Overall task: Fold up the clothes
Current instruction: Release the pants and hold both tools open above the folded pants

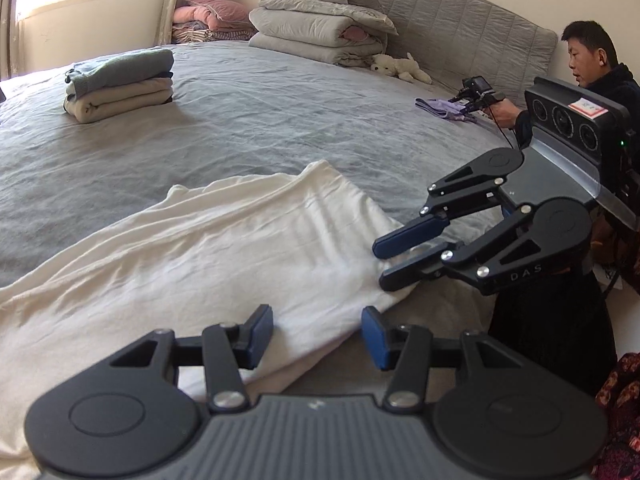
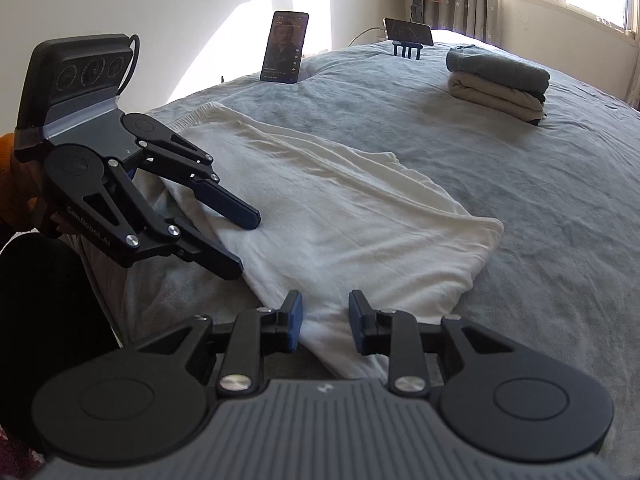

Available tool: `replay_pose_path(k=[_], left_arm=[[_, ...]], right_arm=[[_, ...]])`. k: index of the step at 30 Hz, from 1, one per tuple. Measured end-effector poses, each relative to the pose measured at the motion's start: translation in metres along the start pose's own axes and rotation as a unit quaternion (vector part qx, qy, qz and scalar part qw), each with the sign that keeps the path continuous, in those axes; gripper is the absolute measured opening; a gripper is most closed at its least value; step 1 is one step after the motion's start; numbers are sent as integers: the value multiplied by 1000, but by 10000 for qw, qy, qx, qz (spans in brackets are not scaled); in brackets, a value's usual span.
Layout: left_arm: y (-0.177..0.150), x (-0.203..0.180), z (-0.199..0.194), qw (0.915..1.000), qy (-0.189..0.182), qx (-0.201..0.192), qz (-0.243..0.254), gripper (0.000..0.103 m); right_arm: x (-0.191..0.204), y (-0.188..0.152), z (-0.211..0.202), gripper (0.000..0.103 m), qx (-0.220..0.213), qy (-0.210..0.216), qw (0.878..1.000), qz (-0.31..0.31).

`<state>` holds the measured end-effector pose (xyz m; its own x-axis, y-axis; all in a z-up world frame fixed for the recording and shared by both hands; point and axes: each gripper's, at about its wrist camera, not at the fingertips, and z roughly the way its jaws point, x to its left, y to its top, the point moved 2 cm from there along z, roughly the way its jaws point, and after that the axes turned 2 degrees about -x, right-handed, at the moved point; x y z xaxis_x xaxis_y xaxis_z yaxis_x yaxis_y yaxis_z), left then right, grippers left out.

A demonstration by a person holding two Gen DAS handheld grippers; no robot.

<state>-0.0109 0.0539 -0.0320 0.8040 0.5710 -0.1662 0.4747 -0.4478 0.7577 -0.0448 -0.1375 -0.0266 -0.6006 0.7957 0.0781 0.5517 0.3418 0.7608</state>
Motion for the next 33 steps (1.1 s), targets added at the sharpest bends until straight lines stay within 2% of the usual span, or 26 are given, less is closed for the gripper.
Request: replay_pose_path(k=[5,9,13,17,20,24,29,33], left_arm=[[-2,-10,-7,10000,-41,24,45,54],[0,-21,-8,9999,-68,-59,131,54],[6,-33,1,9993,-281,-197,133,54],[9,-47,12,9988,-289,-340,198,54],[9,-60,18,9982,-234,-388,392,54],[5,-72,22,9967,-111,-433,679,54],[6,-81,27,9941,-6,-582,919,53],[7,-89,30,9917,4,-658,1108,53]], right_arm=[[-7,-9,-20,31,183,81,9997,105],[-18,-9,-36,31,54,35,9994,347],[-28,-13,-35,31,160,99,9979,618],[-35,-20,-28,31,379,85,9956,849],[-47,-20,-30,31,337,304,9901,1328],[-63,-24,-28,31,343,609,9750,2109],[-87,-32,-24,33,246,1241,9338,3345],[-91,-35,-26,33,245,1426,9192,3662]])
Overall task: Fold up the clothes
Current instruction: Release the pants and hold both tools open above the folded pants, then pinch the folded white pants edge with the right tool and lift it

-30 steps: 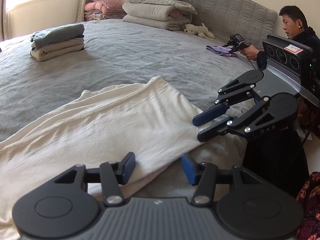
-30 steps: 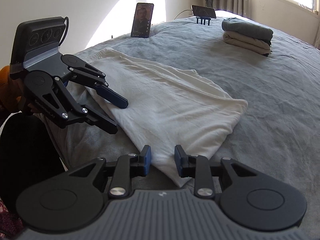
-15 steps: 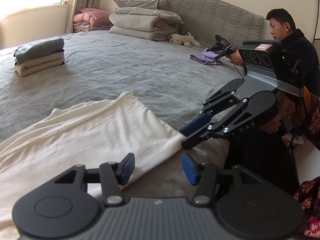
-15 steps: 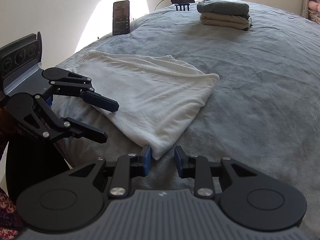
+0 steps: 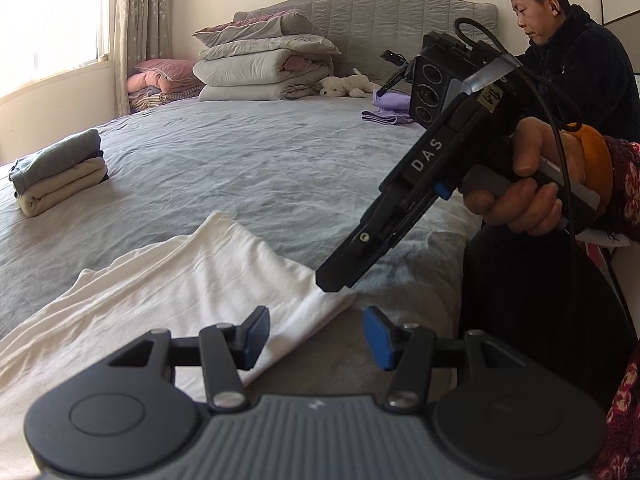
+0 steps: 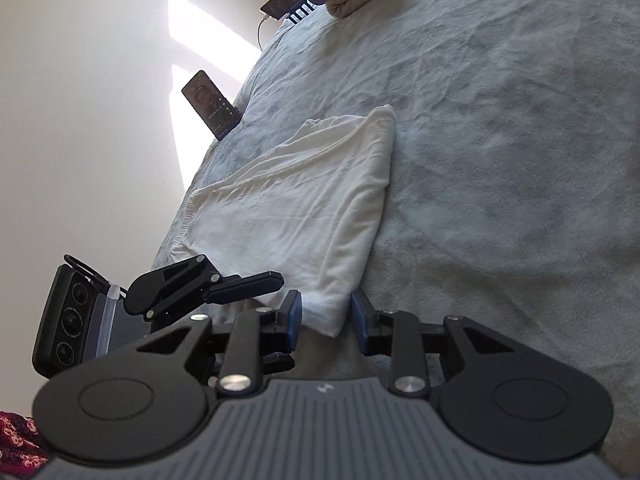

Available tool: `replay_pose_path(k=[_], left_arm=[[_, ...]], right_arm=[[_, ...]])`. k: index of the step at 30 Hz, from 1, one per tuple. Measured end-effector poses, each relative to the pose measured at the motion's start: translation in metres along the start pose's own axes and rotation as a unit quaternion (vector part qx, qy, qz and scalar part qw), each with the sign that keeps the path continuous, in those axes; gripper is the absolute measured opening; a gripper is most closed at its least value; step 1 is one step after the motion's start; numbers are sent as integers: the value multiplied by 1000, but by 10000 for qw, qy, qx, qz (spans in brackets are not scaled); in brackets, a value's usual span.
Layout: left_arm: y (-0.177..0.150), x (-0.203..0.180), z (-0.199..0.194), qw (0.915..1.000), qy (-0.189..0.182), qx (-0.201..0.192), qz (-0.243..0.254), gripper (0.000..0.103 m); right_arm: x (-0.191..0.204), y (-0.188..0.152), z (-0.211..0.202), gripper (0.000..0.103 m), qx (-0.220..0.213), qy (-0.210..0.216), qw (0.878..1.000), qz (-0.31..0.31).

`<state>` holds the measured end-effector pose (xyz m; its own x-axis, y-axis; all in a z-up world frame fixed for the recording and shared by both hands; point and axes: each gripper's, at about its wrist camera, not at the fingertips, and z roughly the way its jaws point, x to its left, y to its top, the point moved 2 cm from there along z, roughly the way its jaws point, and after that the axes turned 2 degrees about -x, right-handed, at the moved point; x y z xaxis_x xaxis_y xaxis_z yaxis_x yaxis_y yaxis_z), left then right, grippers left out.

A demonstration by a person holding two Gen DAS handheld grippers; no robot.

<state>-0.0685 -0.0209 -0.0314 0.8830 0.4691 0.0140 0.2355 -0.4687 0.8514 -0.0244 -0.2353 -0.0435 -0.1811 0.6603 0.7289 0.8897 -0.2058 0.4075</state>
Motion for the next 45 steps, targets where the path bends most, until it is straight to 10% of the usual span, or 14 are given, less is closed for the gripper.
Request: replay_pose_path(k=[3,5,12,15,16,22,27,33,45], left_arm=[[0,-6,8,9999,14,38,141,53],[-1,-10,13,9996,58,61,254,53],[3,-20,20,9966,570,-192,554,49],[7,-26,29,9928,956,-122,708,28],[8,-27,34,9908,1141,-17,722,6],[9,-27,34,9899,1296,30,570,6],[7,-28,35,9898,1330,-8,516,6],[4,-33,35,9888,1411,-72,481,6],[7,-31,17,9868,1523,-492,-255,6]], right_arm=[[1,-1,3,30,37,-68,10000,52],[5,-1,6,8,140,-118,9998,1],[21,10,-3,9,16,136,9997,-195],[25,15,-2,11,36,127,9994,-328],[24,15,-2,15,52,60,9993,-354],[11,26,0,41,-320,-526,9971,-452],[0,44,20,41,-605,-765,9932,-630],[-9,70,44,8,-943,-1149,9849,-888],[3,85,39,7,-1115,-1153,9846,-696]])
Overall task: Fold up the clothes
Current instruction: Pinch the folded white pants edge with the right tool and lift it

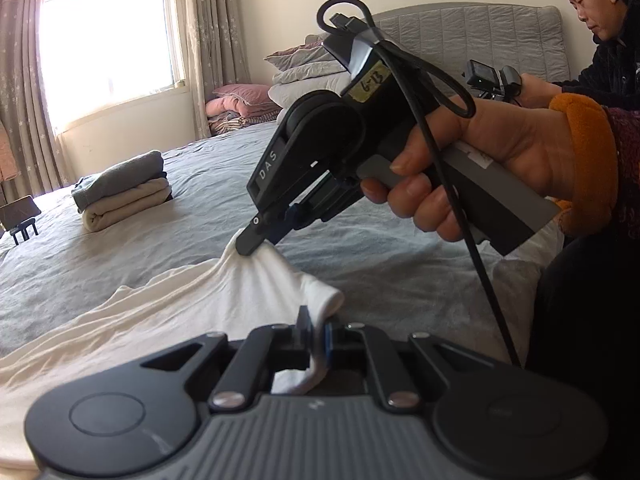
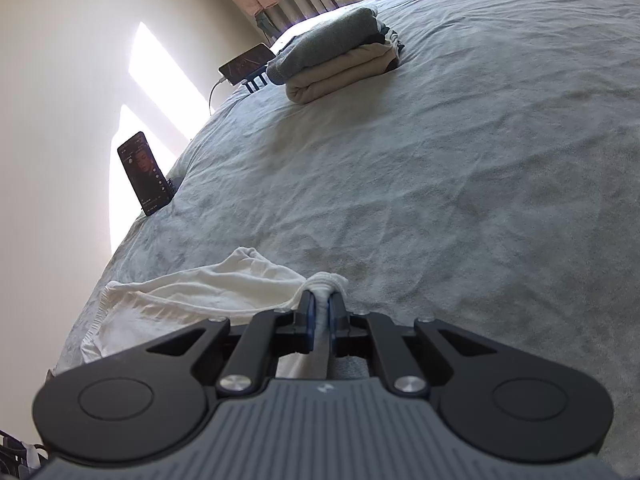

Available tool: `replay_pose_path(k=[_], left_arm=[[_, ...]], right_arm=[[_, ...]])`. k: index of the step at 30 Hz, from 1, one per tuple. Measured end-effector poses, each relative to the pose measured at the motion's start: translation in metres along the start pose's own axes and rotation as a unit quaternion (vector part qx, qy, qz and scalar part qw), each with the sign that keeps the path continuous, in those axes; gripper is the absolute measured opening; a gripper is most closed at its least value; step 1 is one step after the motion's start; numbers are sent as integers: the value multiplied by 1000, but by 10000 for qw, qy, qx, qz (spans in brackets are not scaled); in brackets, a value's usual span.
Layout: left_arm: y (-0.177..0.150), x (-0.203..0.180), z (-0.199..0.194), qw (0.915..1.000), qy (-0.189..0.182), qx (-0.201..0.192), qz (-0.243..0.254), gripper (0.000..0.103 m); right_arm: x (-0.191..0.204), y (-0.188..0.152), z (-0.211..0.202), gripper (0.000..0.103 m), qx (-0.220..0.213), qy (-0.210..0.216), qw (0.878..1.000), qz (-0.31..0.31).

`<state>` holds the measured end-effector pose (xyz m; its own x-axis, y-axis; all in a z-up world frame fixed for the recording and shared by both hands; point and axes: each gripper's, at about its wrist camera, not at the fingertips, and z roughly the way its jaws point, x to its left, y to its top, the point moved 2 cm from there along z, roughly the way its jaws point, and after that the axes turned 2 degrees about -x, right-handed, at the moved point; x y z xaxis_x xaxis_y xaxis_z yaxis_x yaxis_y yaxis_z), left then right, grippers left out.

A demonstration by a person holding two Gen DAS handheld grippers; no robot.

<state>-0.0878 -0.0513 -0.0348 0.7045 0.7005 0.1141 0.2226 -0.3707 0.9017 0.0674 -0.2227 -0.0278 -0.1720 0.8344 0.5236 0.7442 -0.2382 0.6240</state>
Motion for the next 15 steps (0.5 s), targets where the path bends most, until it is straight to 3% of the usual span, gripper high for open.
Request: replay_pose_path(k=[7,11,15], left_arm=[[9,26,-20,9934,197,-412,-1053,6],[8,50,-36,9797,303,-601,-1889,6],[1,78,-54,9591,521,-751,-2679,6]], right_arm=[[30,19,0,7,26,59,9999,-131],[52,27,7,7,9,173,9995,-269],[78,33,17,7,-2,286,9984,-483]])
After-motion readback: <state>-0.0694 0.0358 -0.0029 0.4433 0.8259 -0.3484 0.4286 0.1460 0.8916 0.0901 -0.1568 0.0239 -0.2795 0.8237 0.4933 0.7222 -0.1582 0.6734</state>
